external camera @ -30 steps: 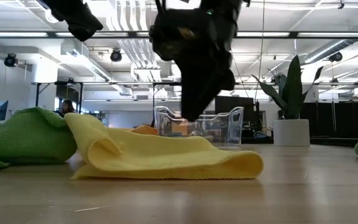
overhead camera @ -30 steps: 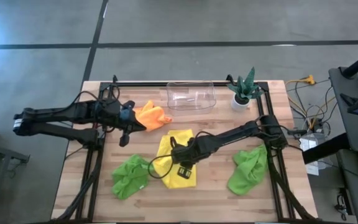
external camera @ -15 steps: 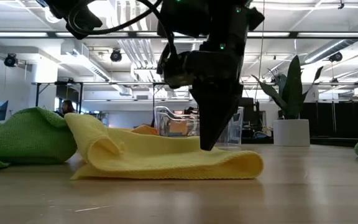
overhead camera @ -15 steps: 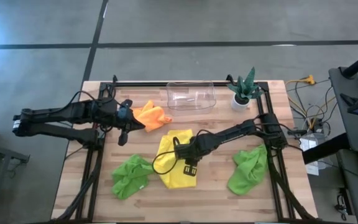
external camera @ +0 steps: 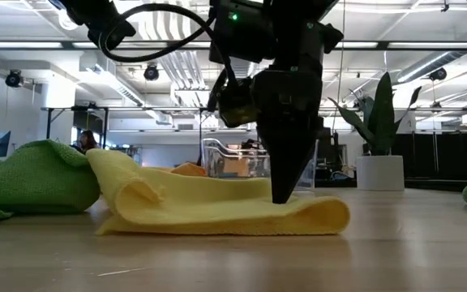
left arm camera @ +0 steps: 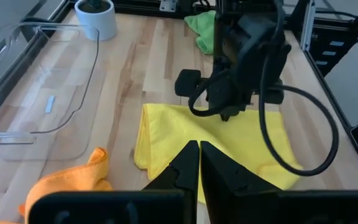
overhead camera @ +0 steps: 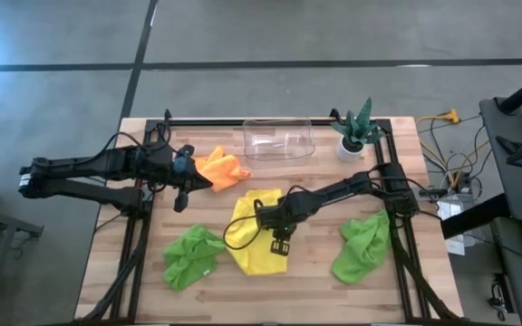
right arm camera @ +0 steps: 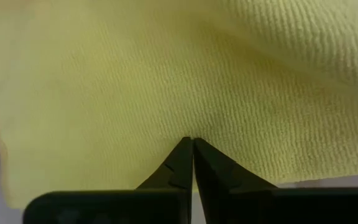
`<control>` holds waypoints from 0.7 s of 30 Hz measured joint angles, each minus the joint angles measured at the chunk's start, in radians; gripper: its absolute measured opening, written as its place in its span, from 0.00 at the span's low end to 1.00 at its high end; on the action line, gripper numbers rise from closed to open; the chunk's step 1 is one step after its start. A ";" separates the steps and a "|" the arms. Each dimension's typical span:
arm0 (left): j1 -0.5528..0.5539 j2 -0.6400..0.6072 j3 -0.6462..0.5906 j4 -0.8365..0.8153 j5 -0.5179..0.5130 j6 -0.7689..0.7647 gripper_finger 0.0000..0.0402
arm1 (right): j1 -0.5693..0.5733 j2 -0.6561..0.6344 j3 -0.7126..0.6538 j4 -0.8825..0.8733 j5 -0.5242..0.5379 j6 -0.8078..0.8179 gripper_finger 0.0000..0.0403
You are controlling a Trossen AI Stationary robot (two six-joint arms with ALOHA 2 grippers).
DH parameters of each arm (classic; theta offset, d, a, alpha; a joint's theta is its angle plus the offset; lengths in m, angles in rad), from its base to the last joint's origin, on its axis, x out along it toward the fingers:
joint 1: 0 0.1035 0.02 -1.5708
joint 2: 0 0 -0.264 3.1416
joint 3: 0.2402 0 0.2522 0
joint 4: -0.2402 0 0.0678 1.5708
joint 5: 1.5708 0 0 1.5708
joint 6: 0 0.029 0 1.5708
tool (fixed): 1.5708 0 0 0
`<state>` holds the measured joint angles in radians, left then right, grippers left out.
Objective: Fold microfiber towels
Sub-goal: Fold the yellow microfiber towel
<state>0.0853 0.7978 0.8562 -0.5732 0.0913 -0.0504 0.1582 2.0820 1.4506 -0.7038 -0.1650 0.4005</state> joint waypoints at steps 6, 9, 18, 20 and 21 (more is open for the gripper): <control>0.000 -0.001 0.000 0.000 -0.003 -0.023 0.00 | -0.004 -0.060 -0.001 -0.005 0.010 0.010 0.02; 0.000 -0.001 0.000 0.000 -0.003 -0.023 0.00 | -0.004 -0.101 -0.001 -0.006 0.034 0.010 0.02; 0.000 0.000 0.000 0.003 -0.006 -0.022 0.00 | -0.004 -0.104 -0.002 0.013 0.104 -0.022 0.06; 0.000 0.000 0.000 0.004 -0.006 -0.022 0.00 | -0.004 -0.095 -0.006 0.018 0.095 -0.046 0.11; 0.000 0.000 0.000 0.004 -0.006 -0.022 0.00 | -0.004 -0.093 -0.006 0.024 0.089 -0.060 0.14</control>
<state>0.0853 0.7979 0.8566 -0.5688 0.0849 -0.0723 0.1539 1.9890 1.4448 -0.6797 -0.0757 0.3408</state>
